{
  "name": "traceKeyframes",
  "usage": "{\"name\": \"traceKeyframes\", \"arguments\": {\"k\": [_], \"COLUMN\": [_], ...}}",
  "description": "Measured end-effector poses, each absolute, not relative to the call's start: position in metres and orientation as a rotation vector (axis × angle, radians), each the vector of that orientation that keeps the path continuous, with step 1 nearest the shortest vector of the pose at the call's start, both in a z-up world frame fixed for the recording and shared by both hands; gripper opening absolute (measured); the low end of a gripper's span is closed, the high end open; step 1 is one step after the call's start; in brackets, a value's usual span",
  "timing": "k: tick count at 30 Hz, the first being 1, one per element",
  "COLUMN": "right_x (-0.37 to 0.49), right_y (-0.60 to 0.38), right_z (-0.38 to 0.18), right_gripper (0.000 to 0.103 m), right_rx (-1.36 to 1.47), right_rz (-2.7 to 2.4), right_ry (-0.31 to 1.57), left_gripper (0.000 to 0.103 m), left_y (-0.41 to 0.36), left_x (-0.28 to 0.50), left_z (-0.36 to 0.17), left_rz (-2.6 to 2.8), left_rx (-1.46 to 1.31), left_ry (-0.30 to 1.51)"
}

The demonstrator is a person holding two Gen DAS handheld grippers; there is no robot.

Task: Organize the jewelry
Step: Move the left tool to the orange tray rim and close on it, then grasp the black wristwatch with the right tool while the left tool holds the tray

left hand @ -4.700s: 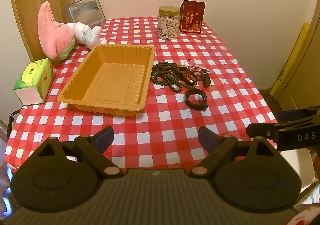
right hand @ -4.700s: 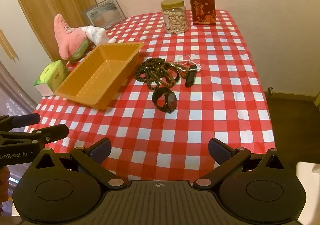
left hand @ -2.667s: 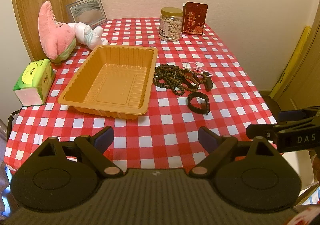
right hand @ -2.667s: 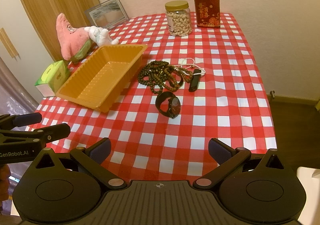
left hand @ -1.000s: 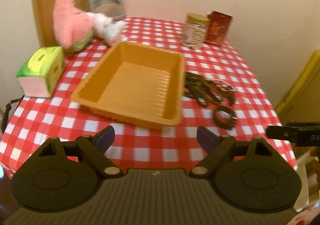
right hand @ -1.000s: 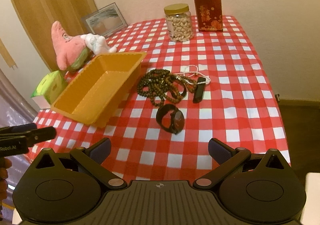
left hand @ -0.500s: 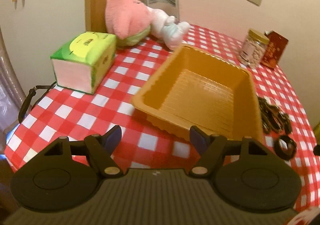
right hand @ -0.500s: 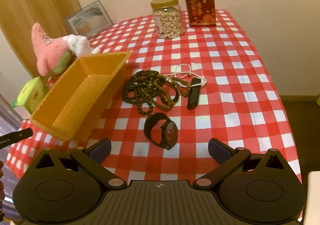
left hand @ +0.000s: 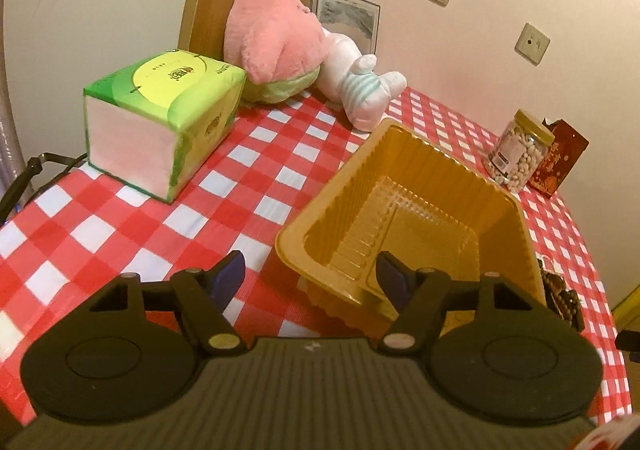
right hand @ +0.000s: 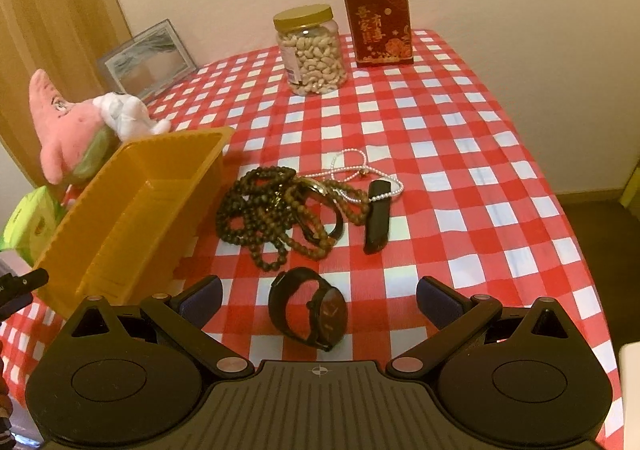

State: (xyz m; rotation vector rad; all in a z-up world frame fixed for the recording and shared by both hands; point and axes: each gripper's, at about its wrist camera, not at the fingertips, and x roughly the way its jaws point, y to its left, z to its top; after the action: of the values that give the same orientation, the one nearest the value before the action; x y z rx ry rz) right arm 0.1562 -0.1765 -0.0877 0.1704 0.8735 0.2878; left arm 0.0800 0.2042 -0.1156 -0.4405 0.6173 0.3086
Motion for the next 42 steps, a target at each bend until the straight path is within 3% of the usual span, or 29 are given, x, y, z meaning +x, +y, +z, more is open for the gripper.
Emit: {"name": "traceKeyframes", "arguments": {"k": [4,11,20,28,40,42], "right_x": [0.162,0.165,0.164,0.163,0.157,0.157], "right_y": [-0.174,-0.167,-0.167,-0.169,-0.17,-0.169], "right_z": [-0.092,-0.1,-0.105,-0.106,-0.105,-0.104], "right_gripper": [0.103,0.103,0.103,0.103,0.102,0.096], "right_rx": [0.172,0.143,0.131,0.132,0.117,0.11], "right_rz": [0.276,0.268,0.253,0.237,0.241,0.258], "right_ry": [0.889,0.915,0.938,0.943,0.928,0.923], "left_gripper": [0.066,0.049,0.037,0.016,0.014,0.013], "left_y": [0.207,0.205,0.204,0.201,0.189,0.186], "left_x": [0.083,0.093,0.102,0.102,0.086,0.083], "left_z": [-0.126,-0.141,-0.147,-0.144,-0.118,-0.111], "left_rz": [0.313,0.309,0.286,0.293,0.286,0.284], "left_rx": [-0.47,-0.501,-0.463,-0.39,-0.199,-0.162], "left_ry": [0.575,0.524,0.508,0.489,0.43,0.418]}}
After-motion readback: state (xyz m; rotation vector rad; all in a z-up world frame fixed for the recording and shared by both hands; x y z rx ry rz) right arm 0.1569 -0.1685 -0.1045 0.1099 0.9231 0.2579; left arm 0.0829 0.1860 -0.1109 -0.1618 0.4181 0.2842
